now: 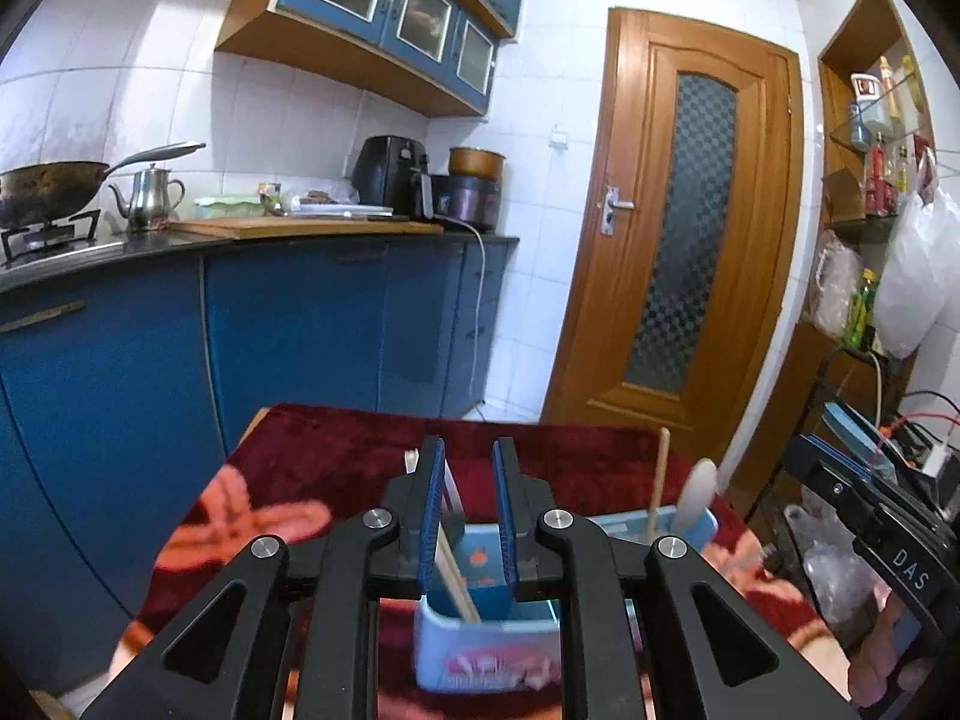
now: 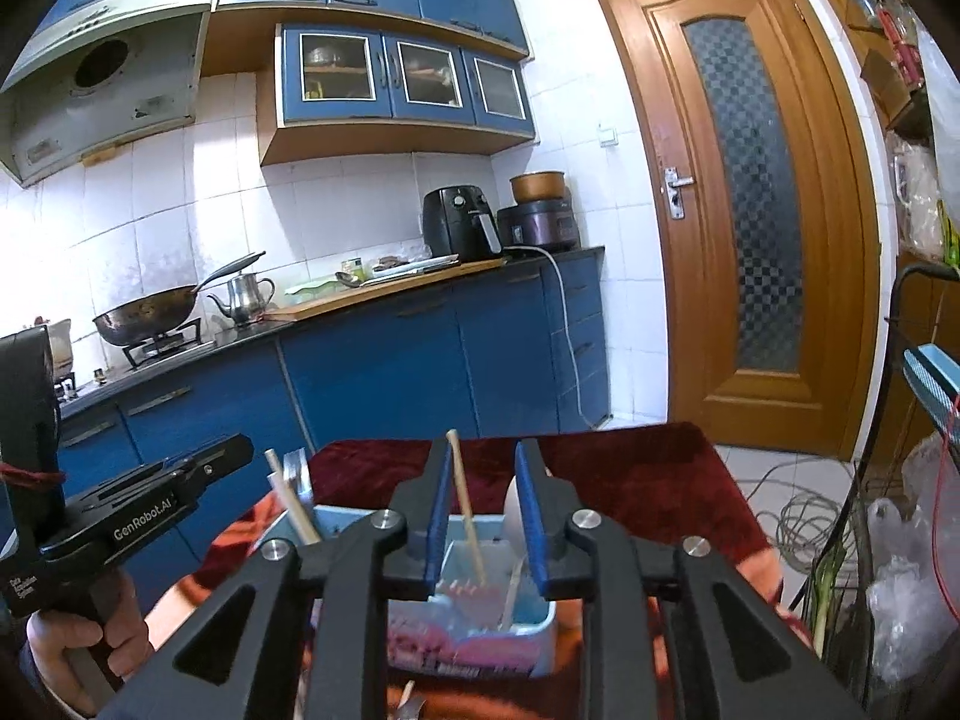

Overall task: Organize utensils
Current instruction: 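Lower both items into the caddy and open both tools, then move both open tools back over the loose forks and knife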

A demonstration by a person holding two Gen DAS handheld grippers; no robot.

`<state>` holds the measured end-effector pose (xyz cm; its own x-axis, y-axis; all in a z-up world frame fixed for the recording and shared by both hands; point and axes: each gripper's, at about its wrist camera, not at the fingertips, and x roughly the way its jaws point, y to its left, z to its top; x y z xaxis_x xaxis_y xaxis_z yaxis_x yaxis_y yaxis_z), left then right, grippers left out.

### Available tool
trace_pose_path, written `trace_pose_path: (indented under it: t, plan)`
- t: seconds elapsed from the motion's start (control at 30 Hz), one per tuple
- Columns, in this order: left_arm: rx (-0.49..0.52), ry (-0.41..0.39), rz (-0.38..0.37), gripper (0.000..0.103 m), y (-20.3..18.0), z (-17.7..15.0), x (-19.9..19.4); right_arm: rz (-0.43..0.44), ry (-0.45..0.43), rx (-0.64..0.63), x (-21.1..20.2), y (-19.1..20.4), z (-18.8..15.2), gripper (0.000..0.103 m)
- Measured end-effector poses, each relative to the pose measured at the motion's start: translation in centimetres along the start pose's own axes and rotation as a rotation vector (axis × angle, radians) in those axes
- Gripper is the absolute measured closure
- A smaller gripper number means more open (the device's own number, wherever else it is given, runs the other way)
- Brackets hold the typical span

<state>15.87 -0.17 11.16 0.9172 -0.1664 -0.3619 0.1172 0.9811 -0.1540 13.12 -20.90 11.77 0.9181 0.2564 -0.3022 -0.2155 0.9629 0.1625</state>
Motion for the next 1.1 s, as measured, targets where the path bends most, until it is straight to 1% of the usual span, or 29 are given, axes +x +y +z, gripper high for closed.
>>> trace_pose_path:
  t: [0.23, 0.4, 0.63, 0.87, 1.1]
  plan:
    - [0.062, 0.023, 0.002, 0.086, -1.0, -0.1, -3.4, 0.012, 0.030, -0.006, -2.9, 1.2, -1.0, 0.076]
    - [0.077, 0.058, 0.003, 0.086, -1.0, -0.5, -5.3, 0.024, 0.066, 0.005, -4.3, 1.8, -2.2, 0.075]
    - [0.098, 0.100, 0.046, 0.087, -0.4, -1.7, -7.8, 0.030, 0.122, 0.024, -5.7, 1.9, -4.3, 0.074]
    - [0.079, 0.170, 0.051, 0.087, 0.6, -4.0, -9.0, 0.026, 0.186, 0.051, -6.8, 1.6, -6.3, 0.072]
    - [0.052, 0.237, 0.033, 0.086, 1.3, -6.4, -8.1, 0.012, 0.234, 0.057, -7.3, 1.1, -8.3, 0.070]
